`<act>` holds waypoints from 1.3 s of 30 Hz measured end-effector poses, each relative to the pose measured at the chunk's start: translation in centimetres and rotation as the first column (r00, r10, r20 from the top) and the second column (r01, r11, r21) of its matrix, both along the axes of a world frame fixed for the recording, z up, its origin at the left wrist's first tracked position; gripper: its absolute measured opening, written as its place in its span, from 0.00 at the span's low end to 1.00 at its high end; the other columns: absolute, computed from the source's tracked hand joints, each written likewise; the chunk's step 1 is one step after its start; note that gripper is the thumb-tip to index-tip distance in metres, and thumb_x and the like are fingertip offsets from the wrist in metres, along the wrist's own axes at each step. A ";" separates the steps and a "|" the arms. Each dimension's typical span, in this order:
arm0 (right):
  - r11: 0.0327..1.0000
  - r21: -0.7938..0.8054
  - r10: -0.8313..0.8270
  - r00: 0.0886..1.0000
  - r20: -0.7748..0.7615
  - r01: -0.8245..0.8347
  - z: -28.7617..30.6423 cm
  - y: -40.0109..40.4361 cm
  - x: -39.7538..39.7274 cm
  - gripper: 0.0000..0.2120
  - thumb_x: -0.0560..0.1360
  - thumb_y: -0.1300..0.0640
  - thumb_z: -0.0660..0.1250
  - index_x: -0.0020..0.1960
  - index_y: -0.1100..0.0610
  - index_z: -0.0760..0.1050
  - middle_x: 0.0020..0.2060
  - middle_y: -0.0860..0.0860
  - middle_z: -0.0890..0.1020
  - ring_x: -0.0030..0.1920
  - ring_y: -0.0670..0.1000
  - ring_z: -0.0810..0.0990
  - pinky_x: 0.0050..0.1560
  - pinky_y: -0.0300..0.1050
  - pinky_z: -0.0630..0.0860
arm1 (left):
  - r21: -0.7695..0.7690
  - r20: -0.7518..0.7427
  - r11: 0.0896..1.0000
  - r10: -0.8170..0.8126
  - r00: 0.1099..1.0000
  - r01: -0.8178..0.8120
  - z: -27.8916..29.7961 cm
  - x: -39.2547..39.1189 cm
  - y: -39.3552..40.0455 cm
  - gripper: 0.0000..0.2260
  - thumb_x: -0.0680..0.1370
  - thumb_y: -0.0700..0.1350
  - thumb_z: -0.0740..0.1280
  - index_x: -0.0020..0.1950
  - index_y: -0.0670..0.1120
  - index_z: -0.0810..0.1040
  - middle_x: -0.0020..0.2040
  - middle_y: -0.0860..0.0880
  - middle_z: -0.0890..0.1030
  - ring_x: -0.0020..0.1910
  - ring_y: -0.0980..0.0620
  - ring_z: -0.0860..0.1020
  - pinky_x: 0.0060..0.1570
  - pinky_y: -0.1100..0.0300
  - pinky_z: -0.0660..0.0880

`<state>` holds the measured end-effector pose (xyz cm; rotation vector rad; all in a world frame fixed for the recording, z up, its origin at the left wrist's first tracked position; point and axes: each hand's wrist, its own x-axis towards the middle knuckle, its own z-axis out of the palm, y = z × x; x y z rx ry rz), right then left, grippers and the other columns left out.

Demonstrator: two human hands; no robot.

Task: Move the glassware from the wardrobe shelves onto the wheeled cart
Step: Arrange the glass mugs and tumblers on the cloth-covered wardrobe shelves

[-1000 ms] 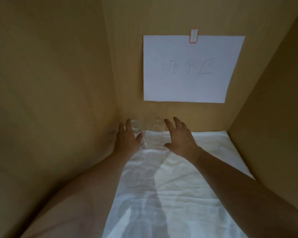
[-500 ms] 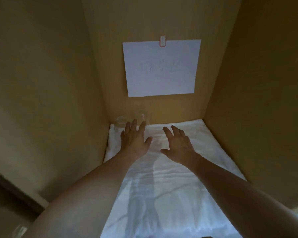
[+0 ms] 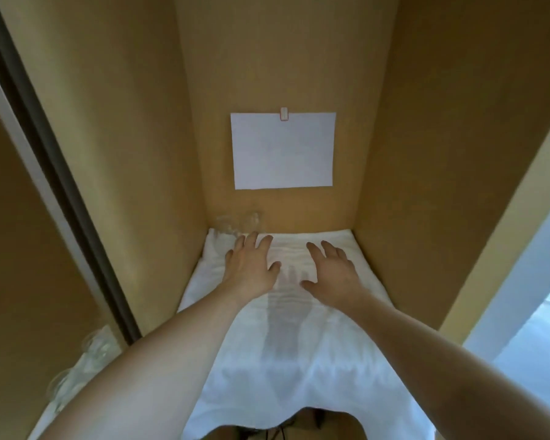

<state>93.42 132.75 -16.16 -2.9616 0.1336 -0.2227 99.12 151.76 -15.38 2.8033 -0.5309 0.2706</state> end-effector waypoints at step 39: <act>0.979 0.124 0.165 0.986 -0.022 -0.161 -3.1 34.9 -14.2 0.38 0.76 0.42 0.70 0.79 0.52 0.57 0.73 0.55 0.66 0.72 0.60 0.66 0.67 0.55 0.71 | -0.041 -0.058 0.989 0.139 0.989 -0.142 -2.2 -18.5 36.2 0.29 0.81 0.57 0.64 0.80 0.52 0.61 0.80 0.47 0.59 0.79 0.44 0.57 0.73 0.43 0.64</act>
